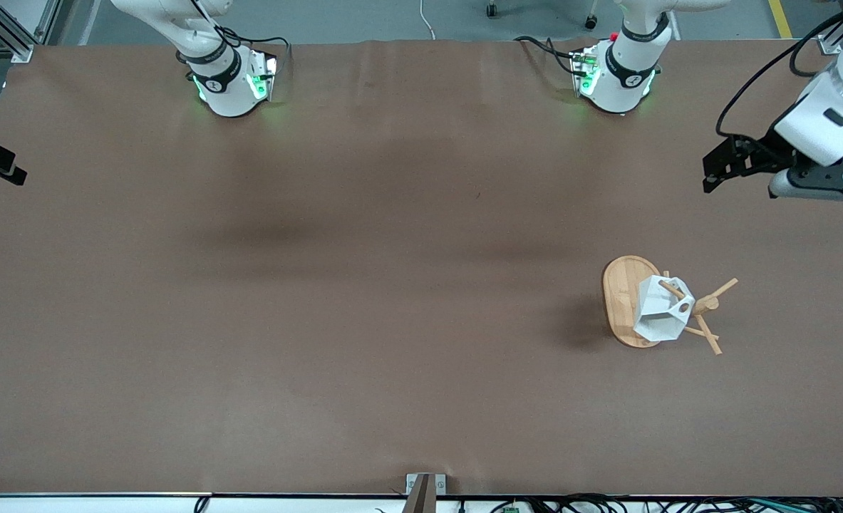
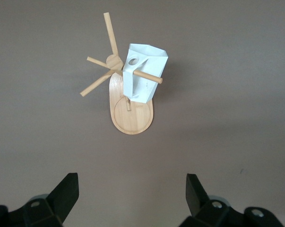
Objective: Hang cup on rack
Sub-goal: 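Open the left gripper and raise it away from the rack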
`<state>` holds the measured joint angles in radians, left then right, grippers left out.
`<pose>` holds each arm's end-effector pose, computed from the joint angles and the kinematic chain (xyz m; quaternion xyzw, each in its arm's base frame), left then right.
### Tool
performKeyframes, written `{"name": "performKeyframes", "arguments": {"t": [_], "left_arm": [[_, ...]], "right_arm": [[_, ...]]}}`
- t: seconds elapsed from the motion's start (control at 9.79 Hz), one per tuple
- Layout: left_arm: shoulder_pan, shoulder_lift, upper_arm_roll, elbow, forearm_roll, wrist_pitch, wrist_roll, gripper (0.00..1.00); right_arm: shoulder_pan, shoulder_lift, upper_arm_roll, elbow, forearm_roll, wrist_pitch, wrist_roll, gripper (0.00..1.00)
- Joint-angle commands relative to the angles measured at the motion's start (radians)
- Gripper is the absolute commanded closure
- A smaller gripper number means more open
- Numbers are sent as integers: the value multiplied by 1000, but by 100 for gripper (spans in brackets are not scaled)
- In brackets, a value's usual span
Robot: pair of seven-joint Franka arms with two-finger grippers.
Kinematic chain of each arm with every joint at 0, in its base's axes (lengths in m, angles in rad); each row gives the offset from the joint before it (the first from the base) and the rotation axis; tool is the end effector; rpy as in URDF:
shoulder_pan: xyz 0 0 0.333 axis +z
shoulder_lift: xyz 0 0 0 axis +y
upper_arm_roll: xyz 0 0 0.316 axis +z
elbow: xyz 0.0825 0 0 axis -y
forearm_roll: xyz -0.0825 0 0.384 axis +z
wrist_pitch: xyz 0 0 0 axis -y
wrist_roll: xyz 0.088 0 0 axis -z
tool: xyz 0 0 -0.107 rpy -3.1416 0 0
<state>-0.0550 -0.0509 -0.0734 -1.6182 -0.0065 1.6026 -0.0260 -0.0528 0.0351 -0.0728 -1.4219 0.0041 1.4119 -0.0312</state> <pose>0.5371 -0.0711 0.6327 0.9985 -0.0511 0.0174 0.0027 0.5446 -0.0674 0.6607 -0.9986 0.0469 0.0224 0.0025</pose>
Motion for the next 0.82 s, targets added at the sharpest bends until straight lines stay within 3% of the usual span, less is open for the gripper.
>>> {"name": "performKeyframes", "arguments": {"t": [0.0, 0.72], "left_arm": [[36, 3, -28, 3, 20, -41, 5, 0], [69, -1, -37, 35, 23, -79, 8, 0]], "right_arm": [[4, 0, -2, 11, -15, -11, -9, 0], [4, 0, -2, 11, -13, -10, -9, 0]]}}
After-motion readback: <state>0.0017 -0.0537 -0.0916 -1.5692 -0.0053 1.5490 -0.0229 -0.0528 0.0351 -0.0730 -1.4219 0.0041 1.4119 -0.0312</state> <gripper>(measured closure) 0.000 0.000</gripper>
